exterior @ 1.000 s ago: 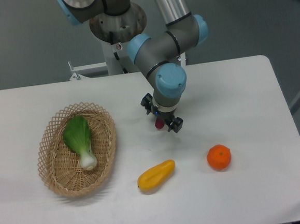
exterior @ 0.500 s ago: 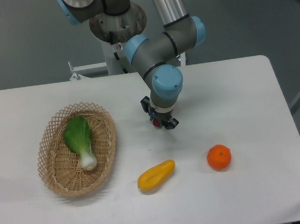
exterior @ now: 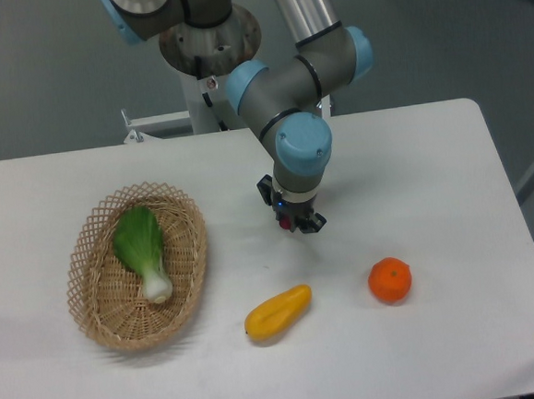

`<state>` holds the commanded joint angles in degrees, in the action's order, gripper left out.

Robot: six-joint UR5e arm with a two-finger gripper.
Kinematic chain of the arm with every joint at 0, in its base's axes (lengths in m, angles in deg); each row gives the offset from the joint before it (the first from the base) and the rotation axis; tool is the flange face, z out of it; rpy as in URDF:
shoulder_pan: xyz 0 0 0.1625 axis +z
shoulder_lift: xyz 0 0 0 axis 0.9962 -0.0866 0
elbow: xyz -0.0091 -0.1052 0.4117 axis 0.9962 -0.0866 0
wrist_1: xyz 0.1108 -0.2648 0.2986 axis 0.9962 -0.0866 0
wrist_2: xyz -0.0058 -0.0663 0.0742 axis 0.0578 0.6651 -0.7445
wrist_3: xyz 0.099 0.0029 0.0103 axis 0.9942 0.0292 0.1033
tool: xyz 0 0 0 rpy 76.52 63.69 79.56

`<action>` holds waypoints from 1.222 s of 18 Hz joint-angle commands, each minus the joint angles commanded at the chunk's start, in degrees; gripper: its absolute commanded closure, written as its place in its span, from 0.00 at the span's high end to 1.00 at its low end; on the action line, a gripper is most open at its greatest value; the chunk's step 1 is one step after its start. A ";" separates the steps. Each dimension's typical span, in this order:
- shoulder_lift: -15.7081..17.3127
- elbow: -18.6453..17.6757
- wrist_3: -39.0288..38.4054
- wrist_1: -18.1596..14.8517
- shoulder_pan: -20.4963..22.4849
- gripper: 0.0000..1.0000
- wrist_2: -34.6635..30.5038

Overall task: Pick up the sweet potato from the table
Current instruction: 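Lift the held sweet potato and carry it back toward the orange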

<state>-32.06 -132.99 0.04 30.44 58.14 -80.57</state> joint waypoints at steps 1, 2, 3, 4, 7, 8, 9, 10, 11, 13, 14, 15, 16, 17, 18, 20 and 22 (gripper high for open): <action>0.00 1.23 0.00 -0.79 0.35 0.32 0.09; -0.08 2.63 0.09 -1.49 0.53 0.32 0.09; -0.17 3.95 0.09 -2.02 0.88 0.32 0.09; -0.43 5.27 0.35 -2.03 1.14 0.32 0.09; -1.23 8.70 0.70 -2.03 2.63 0.32 0.17; -1.23 9.67 0.70 -1.94 3.25 0.32 0.26; -1.58 10.90 0.79 -2.03 3.95 0.32 0.18; -2.01 12.13 0.79 -2.03 4.74 0.32 0.35; -2.45 13.18 0.79 -2.03 5.44 0.32 0.53; -3.51 15.55 0.88 -2.11 6.24 0.33 0.62; -4.21 16.52 0.88 -2.03 6.42 0.32 0.62; -4.65 17.40 0.88 -2.11 7.03 0.32 0.44; -5.00 17.93 0.88 -2.12 7.82 0.32 0.53; -5.27 18.46 0.88 -2.12 8.26 0.31 0.61; -5.36 18.73 0.88 -2.12 8.79 0.31 0.70; -6.06 19.43 1.05 -2.03 9.75 0.31 0.79; -6.76 20.57 1.14 -2.11 9.93 0.31 0.70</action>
<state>-38.82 -112.42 1.18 28.33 68.07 -79.87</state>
